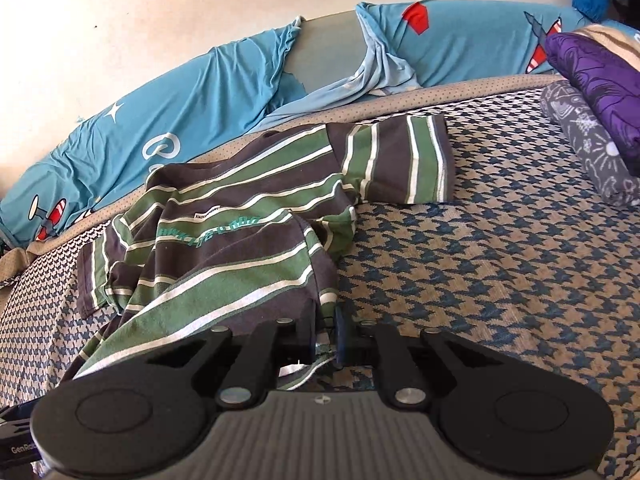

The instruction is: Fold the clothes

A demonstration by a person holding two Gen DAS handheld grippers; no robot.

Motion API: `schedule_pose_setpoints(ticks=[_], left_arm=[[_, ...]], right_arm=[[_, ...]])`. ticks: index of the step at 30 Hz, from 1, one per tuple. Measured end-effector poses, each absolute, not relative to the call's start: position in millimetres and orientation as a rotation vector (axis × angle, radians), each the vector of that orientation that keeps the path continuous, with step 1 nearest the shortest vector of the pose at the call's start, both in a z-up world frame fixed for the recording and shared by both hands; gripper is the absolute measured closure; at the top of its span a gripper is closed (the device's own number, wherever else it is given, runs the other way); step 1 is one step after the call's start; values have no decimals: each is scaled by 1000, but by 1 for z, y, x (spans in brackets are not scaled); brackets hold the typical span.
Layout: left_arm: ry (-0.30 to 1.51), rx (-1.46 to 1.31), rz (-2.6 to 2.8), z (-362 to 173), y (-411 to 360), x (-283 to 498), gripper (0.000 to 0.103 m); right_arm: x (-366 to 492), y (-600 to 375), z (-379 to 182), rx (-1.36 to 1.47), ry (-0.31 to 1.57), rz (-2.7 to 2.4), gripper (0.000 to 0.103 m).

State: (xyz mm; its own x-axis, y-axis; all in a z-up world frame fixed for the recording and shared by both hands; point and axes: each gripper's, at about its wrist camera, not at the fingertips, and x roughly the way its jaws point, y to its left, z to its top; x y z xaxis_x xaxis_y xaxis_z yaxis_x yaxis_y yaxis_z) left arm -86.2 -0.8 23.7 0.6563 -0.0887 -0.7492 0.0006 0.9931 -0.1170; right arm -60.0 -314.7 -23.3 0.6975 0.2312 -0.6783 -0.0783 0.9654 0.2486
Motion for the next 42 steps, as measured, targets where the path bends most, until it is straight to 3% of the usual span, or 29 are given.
schedule_pose_setpoints(ticks=[17,42], left_arm=[[829,-129,-91,29,-6,-125,0],[820,-191,-33,31,11,-147,0]], right_arm=[[-142,-365,-16,163,732,111,93],[-166,-404,-34,147,782,-159,93]])
